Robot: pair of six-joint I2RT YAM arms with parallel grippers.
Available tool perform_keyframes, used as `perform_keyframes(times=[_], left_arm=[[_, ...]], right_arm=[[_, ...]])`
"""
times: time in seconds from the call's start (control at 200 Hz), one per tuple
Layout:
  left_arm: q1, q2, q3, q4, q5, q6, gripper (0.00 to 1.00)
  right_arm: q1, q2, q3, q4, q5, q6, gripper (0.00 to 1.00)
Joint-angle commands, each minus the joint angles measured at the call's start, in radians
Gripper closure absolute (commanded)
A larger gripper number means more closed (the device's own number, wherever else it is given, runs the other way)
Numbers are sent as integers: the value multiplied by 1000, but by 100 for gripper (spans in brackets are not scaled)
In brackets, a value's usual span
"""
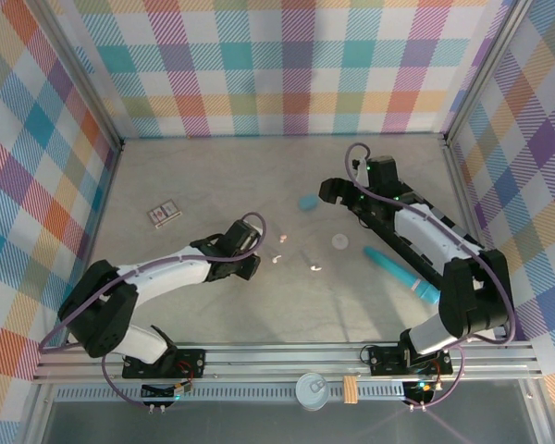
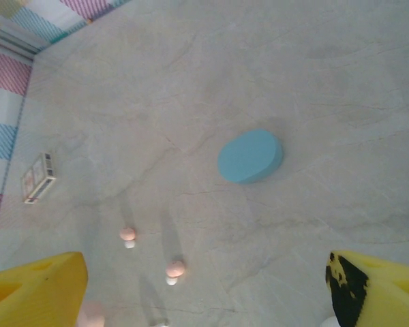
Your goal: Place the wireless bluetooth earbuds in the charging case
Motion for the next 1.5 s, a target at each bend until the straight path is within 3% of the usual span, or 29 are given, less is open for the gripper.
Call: perform_keyframes(times=[0.0, 0.23, 0.42, 0.71, 1.11, 1.335, 1.495], left_arm=[[-14, -53, 62, 76, 19, 115, 60], [-15, -57, 102, 273, 115, 306, 62], [-15, -73, 111, 381, 274, 448, 62], [-15, -102, 134, 391, 492, 494, 62], [-13, -117, 152, 387, 534, 509, 62], [-15, -124, 146, 398, 542, 508, 61], [-15, -130, 129, 453, 513, 484, 60]], right_arm=[[-11, -76, -19, -22, -77, 40, 11], [-10, -145, -20, -95, -267, 77, 13], [-8, -189, -68, -68, -427, 149, 14], [46, -150, -80, -30, -576, 227, 26], [107, -73, -52, 12, -626, 254, 45], [108, -65, -53, 21, -630, 277, 69], [106, -74, -49, 77, -667, 334, 74]])
